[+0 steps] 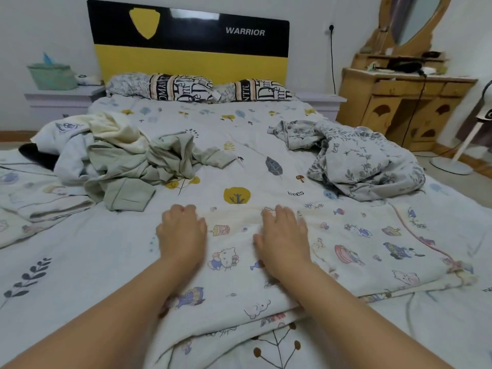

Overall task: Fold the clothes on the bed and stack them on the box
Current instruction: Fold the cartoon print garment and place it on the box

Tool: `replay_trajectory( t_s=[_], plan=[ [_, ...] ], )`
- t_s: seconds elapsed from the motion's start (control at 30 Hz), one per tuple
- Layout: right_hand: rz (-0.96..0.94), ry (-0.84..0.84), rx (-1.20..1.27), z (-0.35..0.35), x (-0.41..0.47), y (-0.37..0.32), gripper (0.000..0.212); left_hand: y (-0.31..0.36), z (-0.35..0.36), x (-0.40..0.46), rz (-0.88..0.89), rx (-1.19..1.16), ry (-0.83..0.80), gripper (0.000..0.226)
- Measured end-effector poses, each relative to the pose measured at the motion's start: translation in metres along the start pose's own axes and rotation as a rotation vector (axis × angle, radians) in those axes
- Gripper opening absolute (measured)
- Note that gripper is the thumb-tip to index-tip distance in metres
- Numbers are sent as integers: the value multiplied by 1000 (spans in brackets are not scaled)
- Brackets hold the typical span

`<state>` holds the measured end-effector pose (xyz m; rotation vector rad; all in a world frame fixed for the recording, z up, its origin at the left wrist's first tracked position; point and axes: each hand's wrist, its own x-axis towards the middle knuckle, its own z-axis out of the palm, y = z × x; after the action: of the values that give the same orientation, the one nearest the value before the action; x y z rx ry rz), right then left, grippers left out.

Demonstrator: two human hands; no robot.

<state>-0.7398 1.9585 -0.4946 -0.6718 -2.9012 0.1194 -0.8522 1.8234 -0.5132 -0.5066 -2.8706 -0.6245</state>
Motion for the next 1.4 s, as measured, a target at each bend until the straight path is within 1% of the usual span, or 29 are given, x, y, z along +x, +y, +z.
replay_trajectory(
  t_s=[0.03,0.07,0.13,0.2,0.27,0.3,0.37,0.4,0.43,0.5,0.53,0.7,0.77,0.83,0.9,0.97,1.0,1.03,1.1,1.13,1.2,1.23,1.3,1.37,1.4],
  plan=[
    [-63,21,76,-7,-8,-15,44,-6,-6,6,-106,-1,-73,41],
    [-109,-21,127,-12,-17,-30,38,-10,-9,11,-208,-31,-155,43],
    [-135,-190,168,-20,-34,-55,40,-17,-11,20,-340,-163,-257,48],
    [-124,-320,203,-23,-45,-76,50,-21,-11,27,-357,-336,-327,49],
    [-106,-405,216,-21,-51,-91,62,-22,-16,31,-404,-561,-384,44],
    [-89,-446,215,-18,-53,-99,70,-24,-18,35,-438,-636,-403,41],
    [-65,-517,179,-14,-55,-111,81,-29,-21,41,-467,-688,-446,35],
    [-71,-537,137,-12,-55,-118,80,-31,-22,44,-457,-692,-468,30],
    [-103,-544,82,-10,-54,-123,72,-32,-23,46,-433,-688,-474,25],
    [-200,-531,17,-8,-53,-131,42,-35,-23,46,-372,-656,-443,20],
    [-239,-517,23,-8,-52,-134,33,-36,-24,45,-338,-633,-414,19],
    [-332,-477,161,-17,-51,-159,33,-48,-46,46,-199,-543,-228,20],
    [-352,-438,282,-22,-54,-175,35,-62,-64,48,-166,-474,-148,20],
    [-364,-406,425,-25,-56,-191,38,-82,-83,50,-134,-351,-89,20],
    [-411,-398,555,-25,-61,-205,34,-105,-97,52,-128,-226,-61,21],
    [-450,-457,677,-20,-66,-211,31,-126,-104,51,-143,-69,-74,28],
    [-443,-482,696,-16,-66,-211,31,-132,-105,50,-156,23,-88,33],
    [-425,-464,650,-11,-63,-207,31,-136,-102,49,-165,107,-100,37],
    [-359,-313,400,-2,-48,-189,35,-132,-93,45,-127,212,-108,42],
    [-301,-237,281,4,-38,-176,42,-124,-86,41,-72,227,-118,46],
    [-163,-169,128,13,-21,-144,55,-105,-68,30,88,244,-178,57],
    [-113,-179,73,18,-15,-128,60,-96,-58,22,154,256,-227,60],
    [-36,-279,10,30,-10,-99,65,-88,-38,8,217,280,-329,61],
    [22,-373,50,42,-10,-82,68,-92,-21,-2,197,293,-402,63],
    [33,-387,75,46,-10,-78,68,-95,-15,-4,179,294,-417,66]
  ],
)
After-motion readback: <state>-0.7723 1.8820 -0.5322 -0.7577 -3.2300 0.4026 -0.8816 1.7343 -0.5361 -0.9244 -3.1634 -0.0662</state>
